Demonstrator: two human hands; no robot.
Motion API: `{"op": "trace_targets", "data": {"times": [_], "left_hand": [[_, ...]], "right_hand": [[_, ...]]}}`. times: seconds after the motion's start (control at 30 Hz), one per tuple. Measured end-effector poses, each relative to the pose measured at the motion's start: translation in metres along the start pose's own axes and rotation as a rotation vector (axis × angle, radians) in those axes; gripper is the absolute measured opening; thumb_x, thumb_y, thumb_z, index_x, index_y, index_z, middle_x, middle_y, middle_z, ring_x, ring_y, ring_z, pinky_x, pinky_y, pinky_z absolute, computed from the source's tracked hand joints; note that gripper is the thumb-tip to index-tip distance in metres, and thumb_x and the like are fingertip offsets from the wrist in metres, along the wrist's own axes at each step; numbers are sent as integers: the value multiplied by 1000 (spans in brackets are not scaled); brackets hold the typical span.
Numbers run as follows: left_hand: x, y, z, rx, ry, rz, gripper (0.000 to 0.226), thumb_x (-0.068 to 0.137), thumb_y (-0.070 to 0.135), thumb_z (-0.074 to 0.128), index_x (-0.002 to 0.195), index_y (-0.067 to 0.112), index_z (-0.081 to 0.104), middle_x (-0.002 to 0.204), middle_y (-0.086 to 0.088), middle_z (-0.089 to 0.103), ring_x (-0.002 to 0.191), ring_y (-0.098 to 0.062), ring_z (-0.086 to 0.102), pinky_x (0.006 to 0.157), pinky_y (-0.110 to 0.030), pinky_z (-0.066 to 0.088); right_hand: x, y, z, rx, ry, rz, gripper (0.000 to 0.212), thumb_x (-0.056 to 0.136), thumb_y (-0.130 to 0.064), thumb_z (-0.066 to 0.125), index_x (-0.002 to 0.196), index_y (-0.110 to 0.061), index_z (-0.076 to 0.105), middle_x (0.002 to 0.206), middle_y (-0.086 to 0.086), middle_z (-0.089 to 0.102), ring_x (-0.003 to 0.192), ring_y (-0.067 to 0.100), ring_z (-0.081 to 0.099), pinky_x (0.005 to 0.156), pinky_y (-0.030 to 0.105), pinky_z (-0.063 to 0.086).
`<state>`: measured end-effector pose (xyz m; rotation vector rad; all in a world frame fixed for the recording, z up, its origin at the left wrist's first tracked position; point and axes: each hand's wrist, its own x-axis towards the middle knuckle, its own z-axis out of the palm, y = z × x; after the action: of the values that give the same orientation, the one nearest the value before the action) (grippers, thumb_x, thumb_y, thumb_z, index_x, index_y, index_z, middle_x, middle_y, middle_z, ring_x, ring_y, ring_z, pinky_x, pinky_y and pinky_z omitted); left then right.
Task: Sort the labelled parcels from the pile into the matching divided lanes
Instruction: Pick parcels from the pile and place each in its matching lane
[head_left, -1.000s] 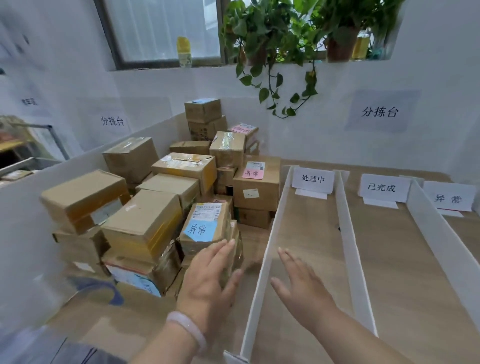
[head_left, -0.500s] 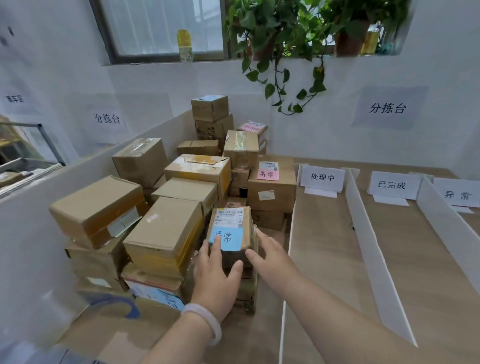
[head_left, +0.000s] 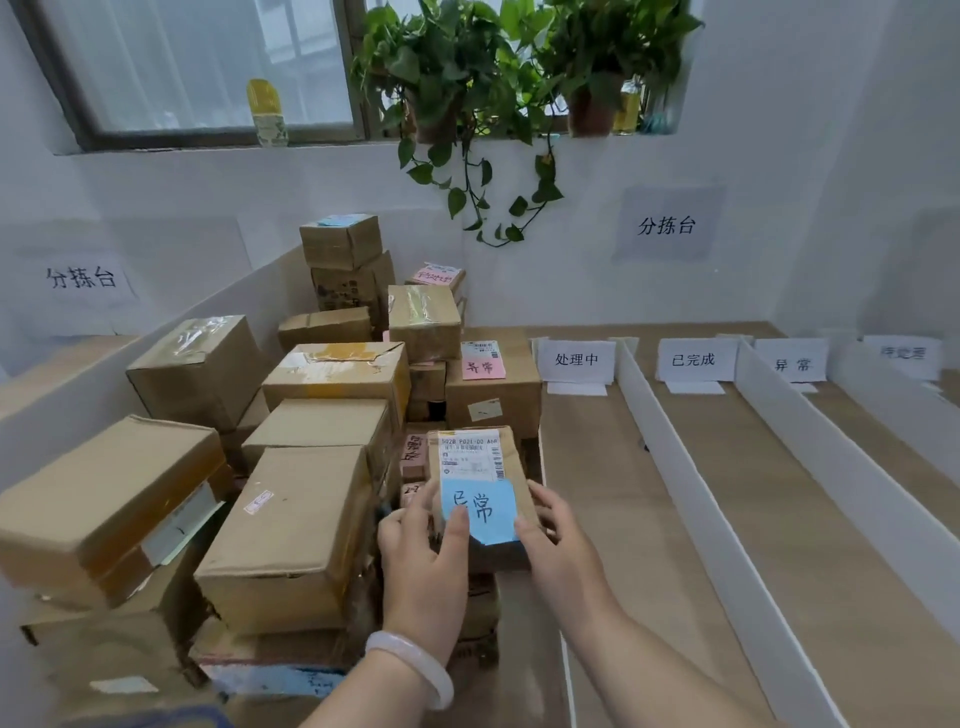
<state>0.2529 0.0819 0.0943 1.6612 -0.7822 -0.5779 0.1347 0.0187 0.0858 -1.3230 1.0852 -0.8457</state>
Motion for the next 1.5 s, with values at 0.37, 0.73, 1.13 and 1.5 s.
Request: {"op": "trace_targets", "data": {"times": [0.37,0.73,1.13,1.5], "left_hand": [[-12,29,78,-45,-548,235,41,93,10,62,122,38,52,128,2,44,109,9,49,74,-1,44],[-79,53,178,-92,-786,287,55,88,7,67,118,50,51,125,16,42,117,10,44,103,-14,40],[-212,91,341,-91,-867,342,52,88,11,68,123,43,48,121,16,41,113,14,43,78,6,34],[-286,108,464,-114,-876,288,49,74,39,69,118,53,52,123,23,43,116,6,49,93,-14,44]], "right_hand": [[-44,-5,-96,155,492,-61,44,92,-9,57,110,-48,59,107,-19,69,104,6,65,92,38,55],[-102,7,-202,15,609,-50,49,85,-38,56,122,-67,42,135,-17,44,115,0,54,98,32,50],[-164,32,-412,-230,637,-29,57,85,-32,65,131,-57,43,136,-15,43,115,-7,47,90,15,45],[-194,47,-562,-210,599,4,56,89,-27,65,125,-64,45,131,-22,47,119,-10,41,106,28,42]]}}
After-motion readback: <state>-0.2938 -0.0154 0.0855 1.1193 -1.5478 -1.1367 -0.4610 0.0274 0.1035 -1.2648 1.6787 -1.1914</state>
